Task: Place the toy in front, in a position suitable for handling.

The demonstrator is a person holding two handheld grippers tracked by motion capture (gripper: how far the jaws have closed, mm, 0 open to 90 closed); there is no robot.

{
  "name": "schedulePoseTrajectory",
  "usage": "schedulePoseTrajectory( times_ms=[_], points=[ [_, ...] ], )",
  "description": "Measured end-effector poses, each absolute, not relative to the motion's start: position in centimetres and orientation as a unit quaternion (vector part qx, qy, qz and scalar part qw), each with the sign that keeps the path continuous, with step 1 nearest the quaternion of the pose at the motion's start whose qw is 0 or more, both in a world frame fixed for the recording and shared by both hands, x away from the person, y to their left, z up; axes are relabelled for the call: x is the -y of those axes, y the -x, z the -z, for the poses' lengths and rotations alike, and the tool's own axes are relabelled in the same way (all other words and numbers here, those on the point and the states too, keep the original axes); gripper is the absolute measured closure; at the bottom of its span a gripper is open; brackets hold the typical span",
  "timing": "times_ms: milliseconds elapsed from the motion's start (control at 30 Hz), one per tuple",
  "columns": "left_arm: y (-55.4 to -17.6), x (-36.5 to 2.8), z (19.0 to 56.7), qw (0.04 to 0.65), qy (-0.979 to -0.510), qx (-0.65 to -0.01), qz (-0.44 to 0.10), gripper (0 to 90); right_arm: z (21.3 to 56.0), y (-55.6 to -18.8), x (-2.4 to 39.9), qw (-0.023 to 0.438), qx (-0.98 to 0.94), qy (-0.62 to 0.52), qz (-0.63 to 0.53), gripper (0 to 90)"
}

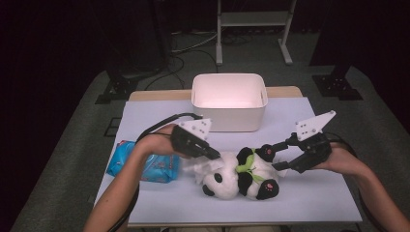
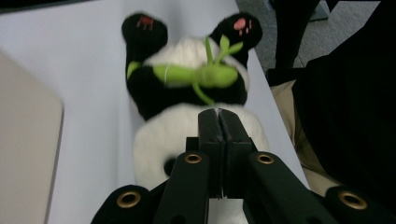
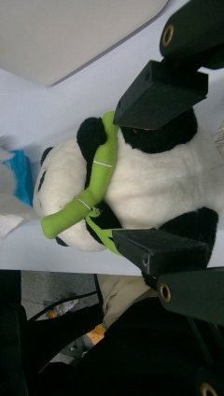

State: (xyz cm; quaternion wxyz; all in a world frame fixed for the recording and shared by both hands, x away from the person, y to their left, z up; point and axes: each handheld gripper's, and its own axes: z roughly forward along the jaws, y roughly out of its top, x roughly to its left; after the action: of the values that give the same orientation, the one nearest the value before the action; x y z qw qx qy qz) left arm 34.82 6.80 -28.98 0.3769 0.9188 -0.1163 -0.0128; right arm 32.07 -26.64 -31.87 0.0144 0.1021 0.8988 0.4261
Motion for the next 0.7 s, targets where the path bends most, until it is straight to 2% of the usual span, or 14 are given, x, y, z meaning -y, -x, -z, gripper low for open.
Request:
schedulePoseTrajectory(
  times_ms=[33,133,433,533,700],
  points=[
    [-34.7,-5.0,28.7,0.372,-0.918,0.133,0.019,89.6,31.7,-31.9,27.0,0.016,-0.898,-0.105,-0.428,37.1],
    [-34.6,-3.1,28.4,0.371,-0.917,0.146,0.022,89.5,31.6,-31.7,27.3,0.017,-0.896,-0.105,-0.43,37.9],
    [-34.7,1.2,28.3,0.368,-0.914,0.168,0.035,89.3,31.3,-31.1,27.3,0.01,-0.895,-0.098,-0.435,40.9],
    [-34.7,2.5,28.8,0.358,-0.916,0.177,0.04,89.2,32.0,-30.9,26.6,-0.005,-0.894,-0.092,-0.439,48.1],
    [-34.8,2.4,29.0,0.362,-0.916,0.168,0.043,88.9,32.9,-31.1,25.2,-0.031,-0.895,-0.081,-0.437,54.6]
  ],
)
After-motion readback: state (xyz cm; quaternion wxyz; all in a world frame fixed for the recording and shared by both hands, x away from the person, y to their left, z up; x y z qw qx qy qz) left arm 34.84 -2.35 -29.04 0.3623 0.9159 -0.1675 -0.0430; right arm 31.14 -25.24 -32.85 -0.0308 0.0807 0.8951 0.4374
